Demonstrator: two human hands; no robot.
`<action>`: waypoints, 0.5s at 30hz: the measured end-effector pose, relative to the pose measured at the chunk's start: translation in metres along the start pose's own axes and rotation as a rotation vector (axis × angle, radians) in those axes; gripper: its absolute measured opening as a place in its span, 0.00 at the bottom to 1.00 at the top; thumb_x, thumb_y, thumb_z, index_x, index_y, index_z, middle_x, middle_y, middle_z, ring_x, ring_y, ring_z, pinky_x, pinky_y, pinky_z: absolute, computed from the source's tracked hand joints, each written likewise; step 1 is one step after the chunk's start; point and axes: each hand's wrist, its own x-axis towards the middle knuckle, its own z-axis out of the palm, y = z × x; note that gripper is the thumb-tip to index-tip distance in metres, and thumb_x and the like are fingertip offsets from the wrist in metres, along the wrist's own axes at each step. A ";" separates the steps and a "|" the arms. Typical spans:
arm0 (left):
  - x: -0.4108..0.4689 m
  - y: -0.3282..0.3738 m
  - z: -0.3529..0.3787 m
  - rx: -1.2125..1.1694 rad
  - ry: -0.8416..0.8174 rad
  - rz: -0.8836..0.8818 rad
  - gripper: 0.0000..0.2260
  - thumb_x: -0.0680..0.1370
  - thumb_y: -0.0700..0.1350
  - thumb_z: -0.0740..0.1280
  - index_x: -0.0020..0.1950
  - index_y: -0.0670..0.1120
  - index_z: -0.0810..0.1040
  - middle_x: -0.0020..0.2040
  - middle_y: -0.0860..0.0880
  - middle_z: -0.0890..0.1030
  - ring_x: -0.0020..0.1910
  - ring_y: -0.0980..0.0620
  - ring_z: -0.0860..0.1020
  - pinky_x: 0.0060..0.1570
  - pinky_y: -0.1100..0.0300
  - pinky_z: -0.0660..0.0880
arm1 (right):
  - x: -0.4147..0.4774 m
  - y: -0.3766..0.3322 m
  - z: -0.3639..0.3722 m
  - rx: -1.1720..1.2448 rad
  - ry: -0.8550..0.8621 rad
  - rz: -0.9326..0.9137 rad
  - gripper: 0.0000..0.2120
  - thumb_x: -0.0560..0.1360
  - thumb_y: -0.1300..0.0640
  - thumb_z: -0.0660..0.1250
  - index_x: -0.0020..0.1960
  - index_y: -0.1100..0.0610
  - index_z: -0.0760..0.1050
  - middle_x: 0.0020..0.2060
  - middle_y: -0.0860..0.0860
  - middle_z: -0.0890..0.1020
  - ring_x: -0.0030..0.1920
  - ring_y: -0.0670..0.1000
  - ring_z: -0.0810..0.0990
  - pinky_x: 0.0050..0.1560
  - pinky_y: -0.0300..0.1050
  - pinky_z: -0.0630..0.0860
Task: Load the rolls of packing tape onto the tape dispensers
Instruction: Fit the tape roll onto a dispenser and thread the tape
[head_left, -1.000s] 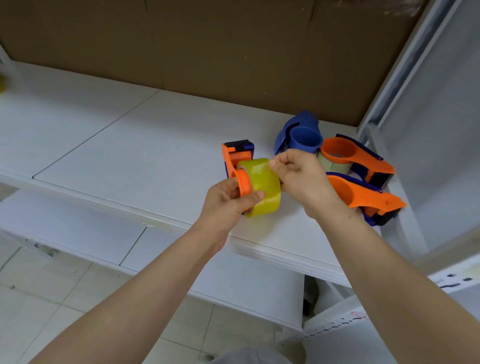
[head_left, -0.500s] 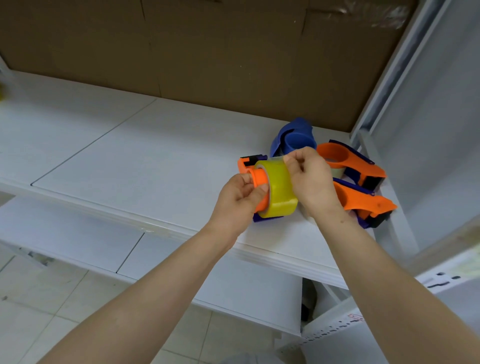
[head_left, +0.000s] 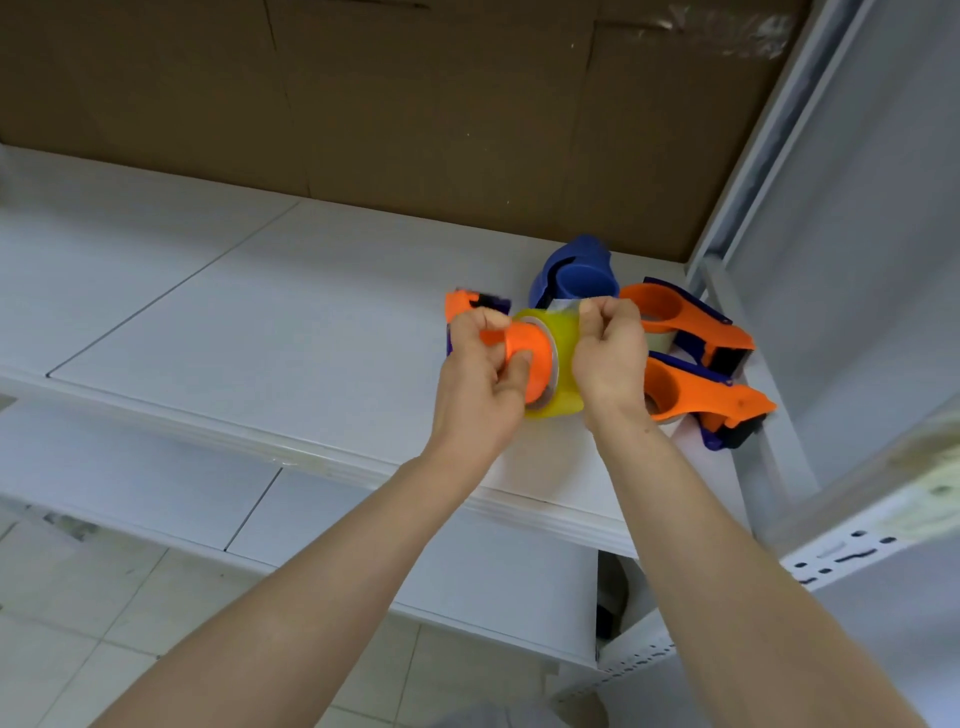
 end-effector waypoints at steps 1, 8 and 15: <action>0.002 -0.001 -0.004 -0.003 0.019 0.001 0.15 0.78 0.39 0.64 0.53 0.56 0.62 0.50 0.51 0.78 0.51 0.48 0.77 0.49 0.55 0.76 | 0.000 0.002 -0.002 0.001 0.034 -0.041 0.08 0.81 0.58 0.55 0.55 0.60 0.69 0.40 0.48 0.74 0.39 0.45 0.73 0.42 0.38 0.70; 0.014 -0.005 -0.034 -0.169 0.090 -0.081 0.19 0.80 0.33 0.55 0.57 0.56 0.72 0.53 0.48 0.77 0.49 0.50 0.76 0.49 0.57 0.75 | 0.015 -0.007 -0.032 0.272 -0.011 0.077 0.07 0.78 0.58 0.62 0.42 0.52 0.74 0.38 0.51 0.79 0.40 0.50 0.78 0.45 0.47 0.78; 0.014 0.007 -0.031 -0.366 0.023 -0.252 0.13 0.76 0.32 0.59 0.48 0.44 0.81 0.39 0.51 0.83 0.35 0.56 0.79 0.30 0.67 0.75 | 0.011 -0.018 -0.032 0.702 -0.521 0.321 0.04 0.76 0.62 0.63 0.47 0.63 0.74 0.35 0.60 0.75 0.26 0.50 0.72 0.25 0.39 0.70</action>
